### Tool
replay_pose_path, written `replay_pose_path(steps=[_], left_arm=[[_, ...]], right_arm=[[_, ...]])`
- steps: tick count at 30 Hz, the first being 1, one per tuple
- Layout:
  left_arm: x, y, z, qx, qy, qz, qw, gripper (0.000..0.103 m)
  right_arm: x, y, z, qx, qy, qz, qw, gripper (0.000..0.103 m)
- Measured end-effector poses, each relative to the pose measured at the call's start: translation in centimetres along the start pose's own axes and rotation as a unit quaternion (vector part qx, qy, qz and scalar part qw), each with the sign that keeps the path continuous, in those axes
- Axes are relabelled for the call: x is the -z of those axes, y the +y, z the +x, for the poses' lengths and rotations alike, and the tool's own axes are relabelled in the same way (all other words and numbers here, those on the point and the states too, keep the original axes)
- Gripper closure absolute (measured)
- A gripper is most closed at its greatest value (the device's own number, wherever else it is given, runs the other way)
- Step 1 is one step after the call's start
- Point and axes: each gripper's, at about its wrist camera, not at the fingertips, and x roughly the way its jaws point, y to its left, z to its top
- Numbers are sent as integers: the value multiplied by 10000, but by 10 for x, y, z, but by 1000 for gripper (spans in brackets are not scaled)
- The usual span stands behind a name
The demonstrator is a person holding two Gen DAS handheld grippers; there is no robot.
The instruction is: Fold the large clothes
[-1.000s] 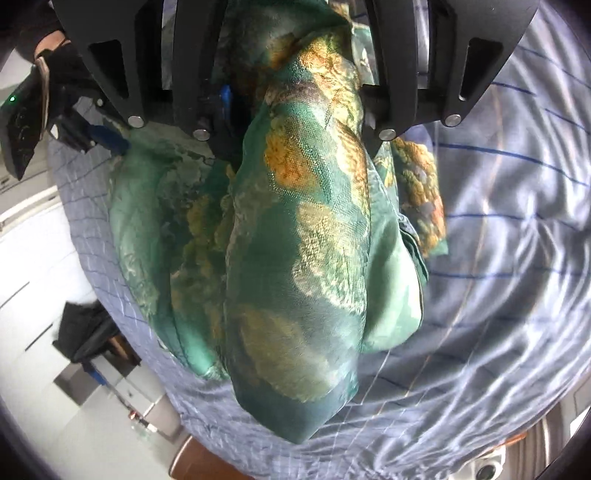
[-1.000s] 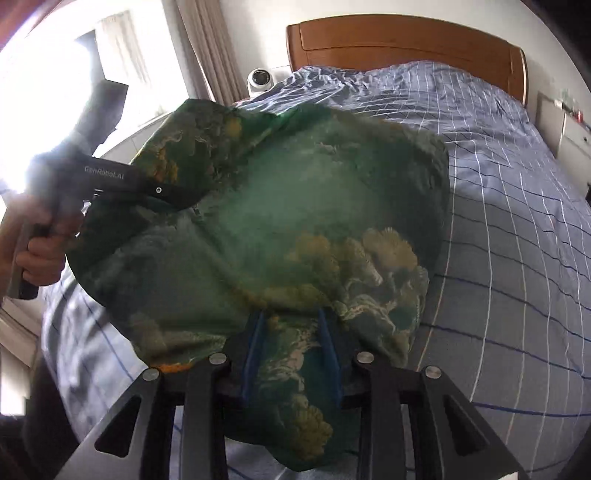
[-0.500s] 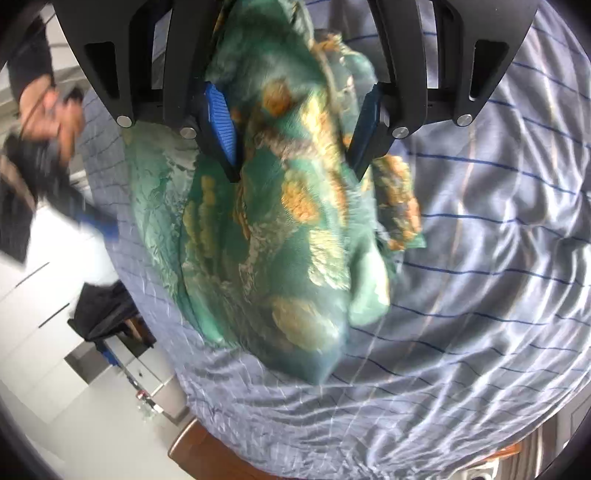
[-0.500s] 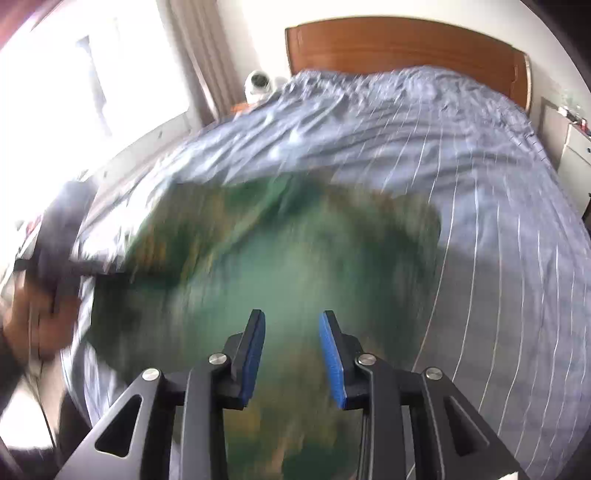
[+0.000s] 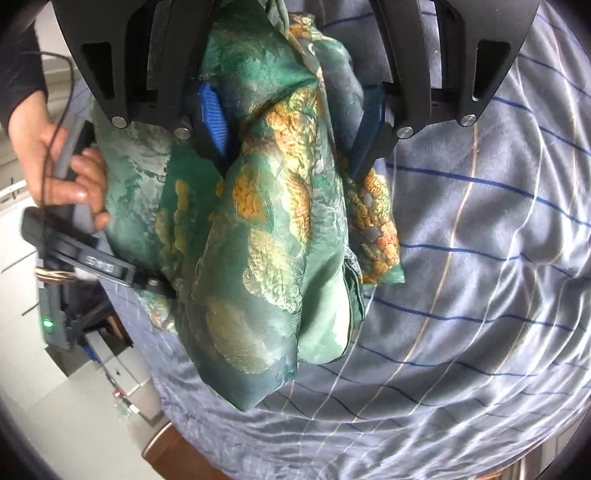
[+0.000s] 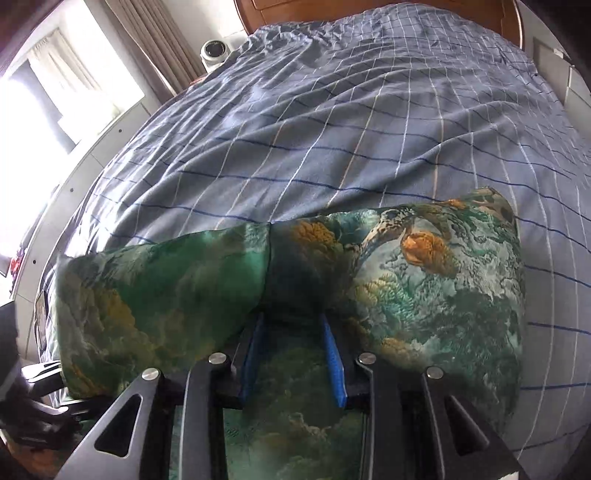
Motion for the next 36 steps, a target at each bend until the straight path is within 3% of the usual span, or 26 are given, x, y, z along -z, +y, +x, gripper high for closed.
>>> replay_pose_path(steps=[5, 11, 15, 21, 25, 27, 28, 29, 32, 36], left_arm=[[1, -2, -1, -80, -67, 104, 9999, 39], [6, 1, 3, -16, -125, -7, 9999, 37], [11, 3, 5, -12, -139, -28, 9999, 35], [14, -3, 2, -277, -178, -99, 9994, 35], [23, -17, -22, -518, -610, -129, 9967, 26], [32, -28, -42, -772, -914, -89, 9928, 20], [38, -36, -56, -1009, -1094, -57, 9888, 13], [42, -41, -63, -1138, -1199, -26, 9862, 9], [60, -62, -94, -1574, -1628, 229, 9738, 5], [78, -83, -119, -2083, -2021, 518, 9556, 4]], right_arm=[[30, 3, -61, -174, -330, -487, 9981, 71], [145, 16, -150, -582, -825, -974, 9901, 71], [197, 32, -134, -161, -745, -1115, 9908, 71], [196, 35, -93, 235, -603, -1068, 9922, 71], [202, 53, -119, 582, -790, -1320, 9864, 70], [207, 55, -145, 554, -1035, -1299, 9846, 49], [211, 53, -158, 529, -1179, -1241, 9838, 25], [214, 53, -166, 507, -1301, -1199, 9829, 13], [227, 51, -196, 614, -1627, -1149, 9780, 13], [241, 45, -211, 910, -1640, -1149, 9755, 13]])
